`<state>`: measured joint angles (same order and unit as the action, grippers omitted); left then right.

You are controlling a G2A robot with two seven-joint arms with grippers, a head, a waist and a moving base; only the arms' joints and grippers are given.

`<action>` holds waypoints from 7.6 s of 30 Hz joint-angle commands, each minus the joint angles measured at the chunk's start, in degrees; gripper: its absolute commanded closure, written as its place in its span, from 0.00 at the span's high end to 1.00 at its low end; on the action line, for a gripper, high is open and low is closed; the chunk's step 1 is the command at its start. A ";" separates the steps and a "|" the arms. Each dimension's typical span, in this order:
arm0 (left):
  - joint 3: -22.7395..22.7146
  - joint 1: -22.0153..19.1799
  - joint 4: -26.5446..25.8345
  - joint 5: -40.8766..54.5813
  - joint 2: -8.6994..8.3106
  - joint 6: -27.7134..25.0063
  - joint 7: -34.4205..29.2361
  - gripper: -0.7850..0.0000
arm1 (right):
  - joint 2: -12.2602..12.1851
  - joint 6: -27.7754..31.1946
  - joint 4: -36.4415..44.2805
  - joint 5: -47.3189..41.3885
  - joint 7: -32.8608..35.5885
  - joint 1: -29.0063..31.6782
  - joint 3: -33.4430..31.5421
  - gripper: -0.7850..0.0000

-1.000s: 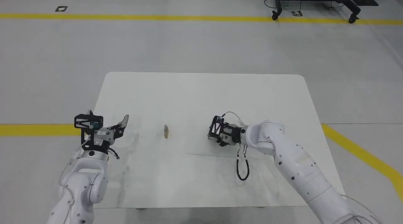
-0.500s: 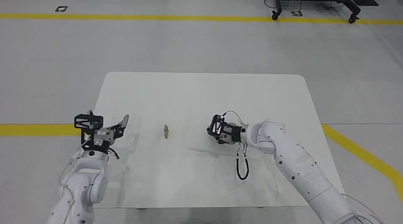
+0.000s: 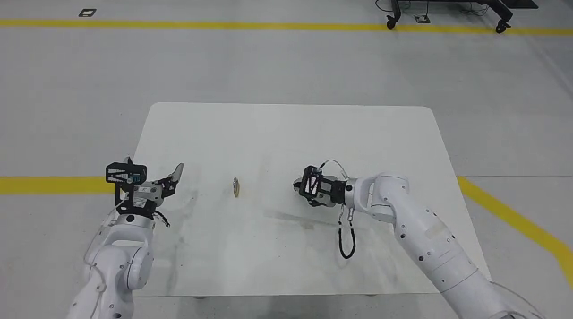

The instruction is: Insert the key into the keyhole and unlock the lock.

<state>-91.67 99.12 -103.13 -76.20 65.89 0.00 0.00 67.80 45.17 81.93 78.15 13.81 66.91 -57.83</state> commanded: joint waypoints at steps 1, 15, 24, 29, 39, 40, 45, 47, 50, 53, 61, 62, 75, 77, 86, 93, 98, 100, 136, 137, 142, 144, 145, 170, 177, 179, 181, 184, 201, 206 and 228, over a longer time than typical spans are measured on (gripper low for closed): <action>0.00 0.00 0.00 0.00 0.00 0.00 0.00 1.00 | -0.07 -0.94 0.88 0.09 -2.41 0.86 -0.25 0.00; 4.24 -1.46 -3.00 -6.88 0.02 -3.51 -2.41 1.00 | -1.29 -2.79 -5.18 4.37 -29.64 4.46 -4.05 0.00; 11.55 -4.00 -7.18 -17.09 0.12 -9.08 -3.71 1.00 | -1.13 -0.97 -10.55 6.54 -35.17 2.49 -2.22 0.00; 15.75 -5.97 -7.40 -16.39 0.64 -10.04 -5.87 1.00 | -1.37 0.09 -11.78 7.47 -37.63 1.67 -2.46 0.00; 18.56 -8.79 -5.75 -16.18 1.30 -8.30 -6.62 1.00 | -1.62 2.09 -13.04 3.14 -44.58 2.45 -3.62 0.00; 18.20 -8.81 -5.85 -16.17 1.33 -7.50 -7.26 1.00 | -1.56 3.10 -13.33 1.25 -45.68 2.57 -3.79 0.00; 17.83 -8.86 -6.56 -16.19 1.34 -7.06 -7.26 1.00 | -1.43 4.89 -14.29 -3.14 -46.76 2.59 -4.28 0.00; 17.83 -8.86 -6.56 -16.19 1.34 -7.06 -7.26 1.00 | -1.43 4.89 -14.29 -3.14 -46.76 2.59 -4.28 0.00; 17.83 -8.86 -6.56 -16.19 1.34 -7.06 -7.26 1.00 | -1.43 4.89 -14.29 -3.14 -46.76 2.59 -4.28 0.00; 16.66 -8.28 -7.06 -9.61 1.55 -7.10 -5.44 1.00 | -1.26 4.87 -13.95 -5.32 -47.29 3.14 -4.21 0.00; 12.65 -10.40 -6.11 33.91 2.48 -15.66 -8.40 1.00 | 1.07 12.83 -16.37 -28.93 -40.50 2.05 0.99 0.00; 12.44 -10.95 -5.48 40.00 2.63 -15.75 -9.47 1.00 | 1.36 12.83 -17.05 -32.39 -38.97 1.53 1.76 0.00; 13.76 -12.02 -4.47 45.99 2.54 -20.46 -15.35 1.00 | 1.49 12.40 -16.87 -33.95 -38.32 1.62 2.04 0.00; 15.59 -12.68 -3.69 46.12 2.51 -23.70 -17.76 1.00 | 1.83 12.35 -15.18 -36.98 -38.69 2.29 2.37 0.00; 21.73 -18.50 2.92 47.97 2.87 -31.68 -22.27 1.00 | 3.34 11.11 -14.85 -48.80 -34.87 1.27 4.17 0.00; 22.62 -18.03 1.34 15.38 2.83 -30.48 -4.34 1.00 | 3.91 12.21 -15.37 -62.13 -28.12 0.96 5.28 0.00; 24.29 -16.62 1.68 -1.30 2.66 -26.89 5.88 1.00 | 3.93 12.55 -14.81 -67.89 -24.30 1.14 4.76 0.00; 24.74 -16.17 1.89 -4.91 2.61 -25.34 7.88 1.00 | 4.00 12.42 -14.79 -69.20 -22.96 1.18 4.75 0.00; 26.30 -16.24 3.19 -15.97 2.62 -17.71 11.27 0.52 | 6.04 12.67 -15.77 -76.67 -10.59 1.16 4.99 0.00; 26.28 -16.28 3.28 -15.79 2.63 -17.72 11.38 0.48 | 6.09 12.71 -15.79 -76.86 -10.39 1.16 4.99 0.00; 26.00 -16.35 3.44 -15.55 2.60 -17.77 11.61 0.44 | 6.31 12.83 -15.97 -77.38 -9.53 1.15 4.77 0.00; 25.92 -16.30 3.45 -15.45 2.58 -17.82 11.53 0.44 | 6.37 12.83 -15.86 -77.52 -9.35 1.21 4.57 0.00; 25.87 -16.27 3.44 -15.38 2.58 -17.77 11.56 0.45 | 6.39 12.83 -15.82 -77.53 -9.30 1.25 4.44 0.00; 21.19 -20.88 12.06 76.17 1.98 -38.06 -23.53 0.87 | 7.30 12.83 -14.42 -73.36 -11.00 2.53 1.66 0.00; 21.58 -22.37 12.73 80.30 1.51 -37.06 -31.81 0.62 | 7.89 12.83 -14.55 -71.67 -11.93 2.18 1.91 0.00; 21.81 -22.42 12.55 79.17 1.45 -36.84 -32.37 0.58 | 8.03 12.83 -14.55 -71.48 -12.09 2.12 1.97 0.00; 22.28 -22.41 12.37 78.15 1.47 -36.63 -32.47 0.50 | 8.17 12.83 -14.61 -71.33 -12.15 2.08 2.07 0.00; 22.98 -22.61 12.26 76.62 1.53 -36.31 -32.25 0.48 | 8.37 12.83 -14.85 -71.21 -12.20 2.00 2.23 0.00; 24.48 -23.49 12.73 74.98 1.54 -34.90 -32.25 0.28 | 8.97 12.83 -15.27 -71.35 -11.71 2.01 2.01 0.00; 24.61 -23.61 12.74 74.91 1.49 -34.67 -32.27 0.23 | 9.06 12.83 -15.23 -71.60 -11.35 2.23 1.91 0.00; 25.47 -24.26 13.24 73.87 1.39 -32.54 -32.09 0.16 | 9.11 12.83 -14.63 -71.53 -9.73 3.42 0.76 0.00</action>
<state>-66.19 74.89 -89.95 -2.44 67.29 -32.50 -32.07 76.89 58.00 67.28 6.61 3.99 70.32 -57.07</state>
